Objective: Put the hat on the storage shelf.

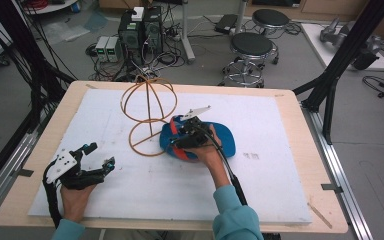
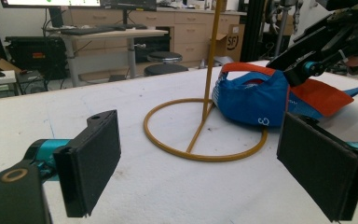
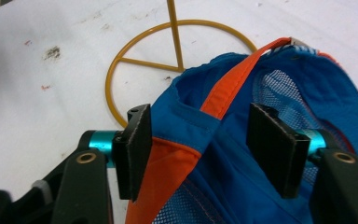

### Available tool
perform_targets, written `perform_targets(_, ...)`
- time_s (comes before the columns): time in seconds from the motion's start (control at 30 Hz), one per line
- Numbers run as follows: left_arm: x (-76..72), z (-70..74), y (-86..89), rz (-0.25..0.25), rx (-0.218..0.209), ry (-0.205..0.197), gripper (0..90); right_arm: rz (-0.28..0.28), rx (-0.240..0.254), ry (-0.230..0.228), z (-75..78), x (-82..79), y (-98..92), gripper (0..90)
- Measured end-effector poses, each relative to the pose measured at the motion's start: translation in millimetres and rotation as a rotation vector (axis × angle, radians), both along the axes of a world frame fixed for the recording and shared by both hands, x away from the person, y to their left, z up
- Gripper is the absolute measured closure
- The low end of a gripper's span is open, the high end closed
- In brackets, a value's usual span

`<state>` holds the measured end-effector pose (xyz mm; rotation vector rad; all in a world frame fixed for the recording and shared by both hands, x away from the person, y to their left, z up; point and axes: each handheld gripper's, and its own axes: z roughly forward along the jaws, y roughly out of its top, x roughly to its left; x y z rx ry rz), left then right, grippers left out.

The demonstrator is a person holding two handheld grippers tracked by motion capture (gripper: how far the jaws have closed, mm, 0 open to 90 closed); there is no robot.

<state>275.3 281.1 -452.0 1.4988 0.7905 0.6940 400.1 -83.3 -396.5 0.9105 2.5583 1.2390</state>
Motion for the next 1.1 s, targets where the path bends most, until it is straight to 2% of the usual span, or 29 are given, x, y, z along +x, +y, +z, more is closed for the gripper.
perform_targets(0.17, 0.0, -0.1, 0.0, 0.0, 0.0, 0.0, 13.9, 0.004, -0.008, 0.003, -4.0, -0.1, 1.6, 48.5)
perform_targets(0.23, 0.0, 0.0, -0.1, 0.0, 0.0, 0.0, 13.9, 0.009, -0.024, 0.02, -7.5, 0.3, 2.2, 56.3)
perform_targets(0.33, 0.0, 0.0, -0.1, 0.0, -0.001, 0.0, 13.9, 0.008, -0.014, 0.029, -6.8, -0.8, 2.2, 71.4)
perform_targets(0.43, -0.1, 0.0, -0.1, 0.0, 0.001, -0.001, 13.9, 0.014, 0.017, 0.026, -4.6, -1.3, 1.0, 80.6)
perform_targets(0.47, -0.1, 0.0, -0.1, -0.001, 0.001, -0.001, 13.9, 0.016, 0.014, 0.026, -4.1, -1.4, 0.5, 82.3)
perform_targets(0.6, 0.0, 0.0, -0.1, -0.001, 0.0, -0.001, 13.9, 0.016, 0.005, 0.036, -4.0, -1.9, -0.6, 83.7)
perform_targets(0.73, 0.0, 0.0, 0.0, -0.001, 0.0, 0.0, 13.9, 0.019, 0.019, 0.042, -1.9, -3.3, -1.1, 83.9)
perform_targets(0.9, 0.1, 0.0, 0.0, 0.0, 0.0, 0.0, 13.8, 0.04, 0.031, 0.017, 5.0, -7.7, -3.2, 83.9)
perform_targets(1.1, -0.1, 0.0, -0.5, -0.002, 0.004, -0.001, 13.9, 0.057, 0.063, -0.031, 23.9, -19.4, -12.1, 83.9)
